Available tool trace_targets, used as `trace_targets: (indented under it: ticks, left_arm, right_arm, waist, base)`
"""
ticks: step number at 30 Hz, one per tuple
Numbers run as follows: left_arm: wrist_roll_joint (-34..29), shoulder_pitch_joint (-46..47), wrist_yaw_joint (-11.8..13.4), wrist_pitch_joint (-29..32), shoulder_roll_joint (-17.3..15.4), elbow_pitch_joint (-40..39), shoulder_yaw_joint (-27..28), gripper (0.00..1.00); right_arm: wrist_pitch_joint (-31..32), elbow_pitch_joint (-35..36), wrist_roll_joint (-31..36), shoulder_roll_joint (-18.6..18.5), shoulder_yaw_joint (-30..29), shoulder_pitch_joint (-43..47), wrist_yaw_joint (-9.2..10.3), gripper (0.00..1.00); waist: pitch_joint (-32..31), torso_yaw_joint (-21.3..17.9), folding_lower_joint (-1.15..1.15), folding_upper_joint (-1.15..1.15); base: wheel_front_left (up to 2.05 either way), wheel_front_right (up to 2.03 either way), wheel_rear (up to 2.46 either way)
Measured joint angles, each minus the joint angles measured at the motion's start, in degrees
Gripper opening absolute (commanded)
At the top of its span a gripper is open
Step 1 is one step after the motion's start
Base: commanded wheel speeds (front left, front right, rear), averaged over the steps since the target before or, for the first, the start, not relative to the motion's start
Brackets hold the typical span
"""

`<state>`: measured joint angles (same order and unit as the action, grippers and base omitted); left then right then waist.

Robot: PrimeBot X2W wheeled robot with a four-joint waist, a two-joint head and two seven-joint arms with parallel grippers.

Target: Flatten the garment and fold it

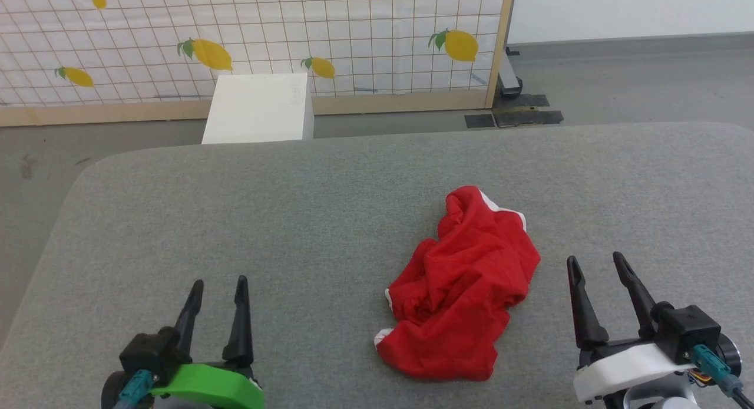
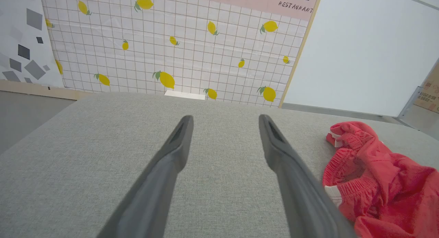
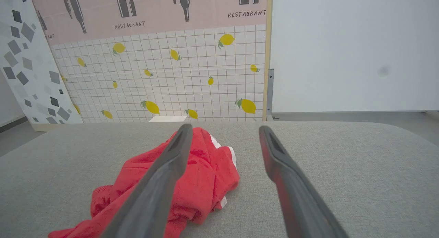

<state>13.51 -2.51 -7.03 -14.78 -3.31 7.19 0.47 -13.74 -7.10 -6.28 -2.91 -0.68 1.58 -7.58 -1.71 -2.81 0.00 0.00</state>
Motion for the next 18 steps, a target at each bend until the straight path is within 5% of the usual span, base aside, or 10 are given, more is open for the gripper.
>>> trace_targets:
  ticks: [7,18]
  left_arm:
    - [0.3,4.9,0.0,1.1,0.1,6.2,-8.3,1.00]
    - [8.4,25.5,-0.1,15.8,0.3,22.1,-29.0,1.00]
  right_arm:
    - [4.1,0.3,0.5,0.0,0.1,0.0,0.00,1.00]
    - [11.8,-0.5,0.7,0.0,2.7,0.0,0.00,1.00]
  waist:
    - [1.4,0.4,0.00,0.00]
    - [4.2,-1.4,0.00,0.00]
  base:
    - [0.00,0.00,0.00]
    - [0.00,0.00,0.00]
